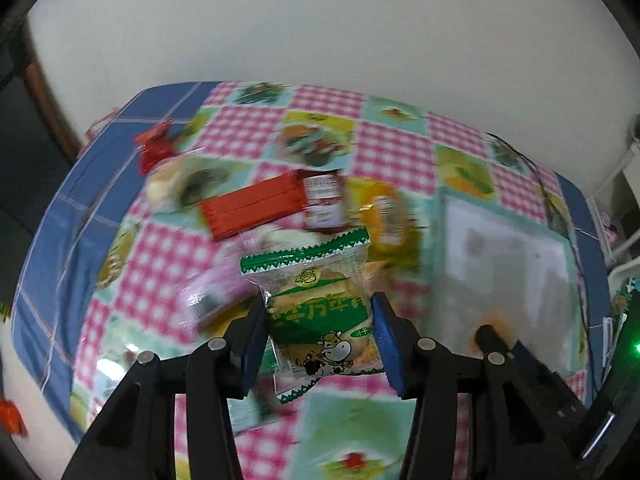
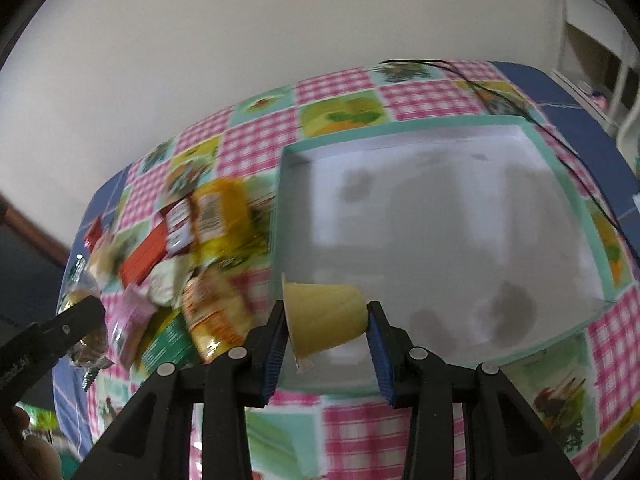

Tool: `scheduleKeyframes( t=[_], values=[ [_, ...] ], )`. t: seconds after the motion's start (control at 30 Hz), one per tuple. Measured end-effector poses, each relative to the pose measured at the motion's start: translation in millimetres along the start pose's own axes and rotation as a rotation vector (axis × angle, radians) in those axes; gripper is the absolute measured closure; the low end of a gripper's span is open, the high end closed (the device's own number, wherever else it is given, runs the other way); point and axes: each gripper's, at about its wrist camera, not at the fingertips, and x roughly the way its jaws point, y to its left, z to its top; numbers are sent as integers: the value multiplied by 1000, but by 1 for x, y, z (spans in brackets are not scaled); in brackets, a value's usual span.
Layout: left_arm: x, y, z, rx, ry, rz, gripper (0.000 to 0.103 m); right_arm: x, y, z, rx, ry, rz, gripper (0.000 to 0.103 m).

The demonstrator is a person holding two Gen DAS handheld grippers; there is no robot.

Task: Organize snacks
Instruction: 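Carry cookie and jelly cup into the white tray and open both tools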

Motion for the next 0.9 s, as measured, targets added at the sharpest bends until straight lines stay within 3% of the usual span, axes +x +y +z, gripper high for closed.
scheduleKeyframes(
  t=[0.33,0.9],
  values=[
    [39,-74,18,103,8,-70,51,17,-43,28,112,-14,-63,62],
    [93,-135,37,191,-9,-134,51,49,-89,65,190,-26,-140,61]
  ],
)
